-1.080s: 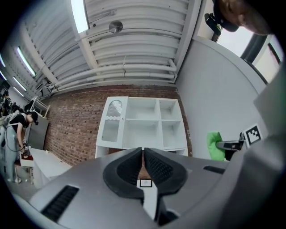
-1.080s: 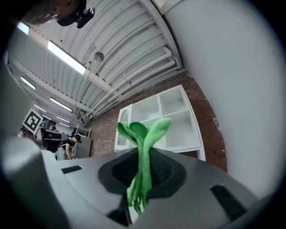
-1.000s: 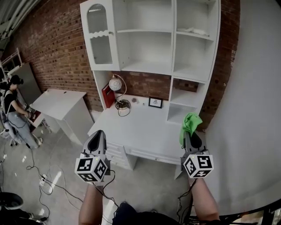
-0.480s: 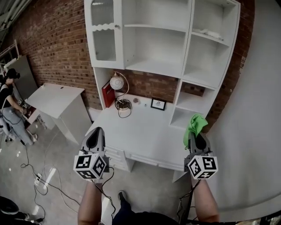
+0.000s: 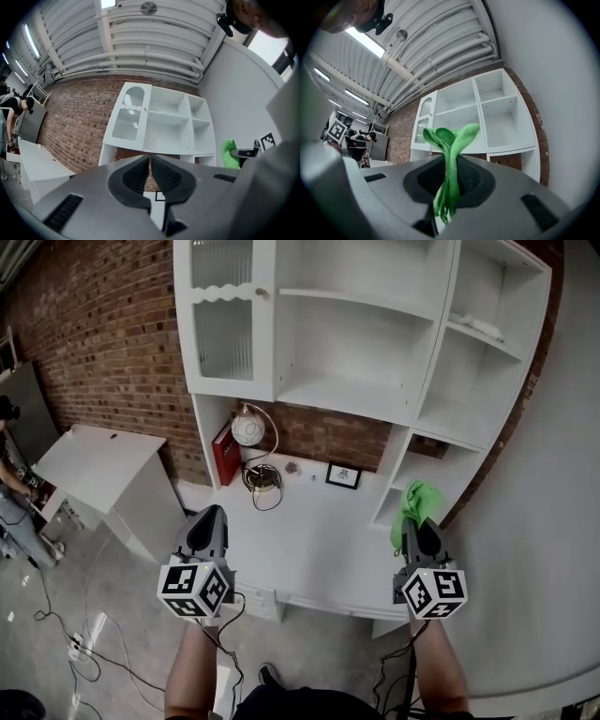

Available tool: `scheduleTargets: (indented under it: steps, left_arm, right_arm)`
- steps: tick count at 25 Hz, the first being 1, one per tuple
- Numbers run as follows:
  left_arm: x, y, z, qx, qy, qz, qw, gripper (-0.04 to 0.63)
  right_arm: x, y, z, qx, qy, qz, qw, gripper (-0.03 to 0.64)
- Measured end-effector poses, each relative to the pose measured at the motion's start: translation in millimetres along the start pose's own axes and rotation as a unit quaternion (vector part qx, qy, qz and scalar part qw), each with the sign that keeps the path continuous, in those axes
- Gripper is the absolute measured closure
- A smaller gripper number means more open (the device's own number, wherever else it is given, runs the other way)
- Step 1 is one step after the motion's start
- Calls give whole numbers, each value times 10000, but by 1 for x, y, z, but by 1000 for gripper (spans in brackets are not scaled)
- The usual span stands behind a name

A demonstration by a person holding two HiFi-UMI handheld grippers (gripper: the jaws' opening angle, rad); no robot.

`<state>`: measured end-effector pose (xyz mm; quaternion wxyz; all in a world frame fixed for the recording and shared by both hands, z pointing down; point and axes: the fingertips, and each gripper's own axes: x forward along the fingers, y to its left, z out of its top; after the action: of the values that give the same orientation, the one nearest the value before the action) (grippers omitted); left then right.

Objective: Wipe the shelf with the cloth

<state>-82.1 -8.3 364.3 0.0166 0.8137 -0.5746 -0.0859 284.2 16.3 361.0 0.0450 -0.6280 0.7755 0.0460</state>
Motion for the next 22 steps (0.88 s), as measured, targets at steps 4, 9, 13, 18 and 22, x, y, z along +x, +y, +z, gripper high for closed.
scheduleTargets:
  steps: [4,9,13,18,22]
  left_arm:
    - [27,36,-12,-119,142,-155,9997,575]
    - [55,62,-20,-152,232,-350,9990,575]
    - [72,76,-26,-255,256,-343,9988,575]
    - [97,85,-33,-242,319,-169,9991,575]
    - [116,81,-22,-131,211,9,9997,575]
  right_arm:
    - [35,18,-5,-20,61,-143,9999,571]
    - [77,31,-9,34,111,-212,9997,571]
    - [108,35,-11,14,186,-121,9998,571]
    - [151,32,-15,99,132,169,9997,571]
    - [182,27,-11,208,-32,465,9987,571]
